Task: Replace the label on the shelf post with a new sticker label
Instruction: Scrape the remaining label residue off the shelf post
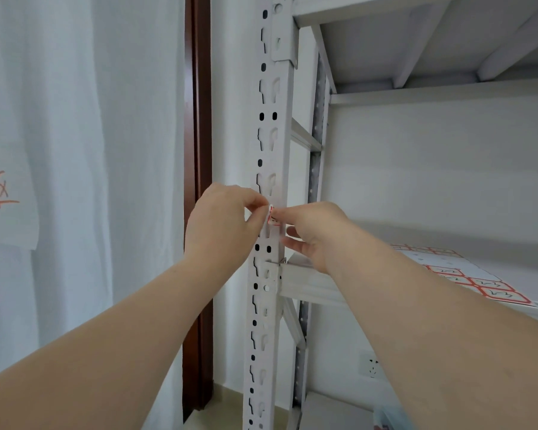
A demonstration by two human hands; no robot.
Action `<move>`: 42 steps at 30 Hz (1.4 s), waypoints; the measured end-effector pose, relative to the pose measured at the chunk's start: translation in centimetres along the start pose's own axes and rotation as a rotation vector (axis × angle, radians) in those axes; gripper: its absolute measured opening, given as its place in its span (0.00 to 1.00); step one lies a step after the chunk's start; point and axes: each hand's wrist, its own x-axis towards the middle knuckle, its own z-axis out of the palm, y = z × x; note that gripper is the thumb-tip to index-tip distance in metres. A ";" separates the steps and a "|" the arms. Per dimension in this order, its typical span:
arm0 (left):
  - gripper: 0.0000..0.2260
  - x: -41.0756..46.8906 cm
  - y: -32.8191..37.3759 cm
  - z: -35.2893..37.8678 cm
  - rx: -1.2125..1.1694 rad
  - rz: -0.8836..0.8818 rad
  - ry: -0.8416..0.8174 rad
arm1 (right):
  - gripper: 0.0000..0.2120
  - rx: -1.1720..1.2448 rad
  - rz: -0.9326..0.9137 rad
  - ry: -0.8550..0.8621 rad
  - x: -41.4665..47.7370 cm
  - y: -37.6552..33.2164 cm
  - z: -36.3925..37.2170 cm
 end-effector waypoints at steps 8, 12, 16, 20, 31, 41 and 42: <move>0.07 -0.6 -0.1 0.2 0.271 0.235 0.019 | 0.08 0.135 0.060 -0.033 0.9 0.2 -0.1; 0.08 -0.5 0.1 -0.1 0.379 0.321 0.049 | 0.06 0.141 0.086 -0.046 1.3 0.3 0.1; 0.12 -0.5 0.2 -0.2 0.438 0.350 0.048 | 0.05 0.150 0.107 -0.076 1.4 0.3 0.1; 0.11 -0.3 0.2 -0.1 0.363 0.314 0.056 | 0.05 0.174 0.133 -0.095 1.4 0.1 -0.2; 0.09 -0.1 1.2 -0.4 0.274 0.165 -0.087 | 0.04 0.222 0.113 -0.106 0.9 0.0 -0.2; 0.08 0.0 0.3 -0.5 0.208 0.197 0.008 | 0.02 0.255 0.105 -0.054 0.5 -0.1 -0.8; 0.08 0.0 0.3 -0.6 0.186 0.173 0.009 | 0.02 0.247 0.105 -0.052 0.3 -0.2 -0.8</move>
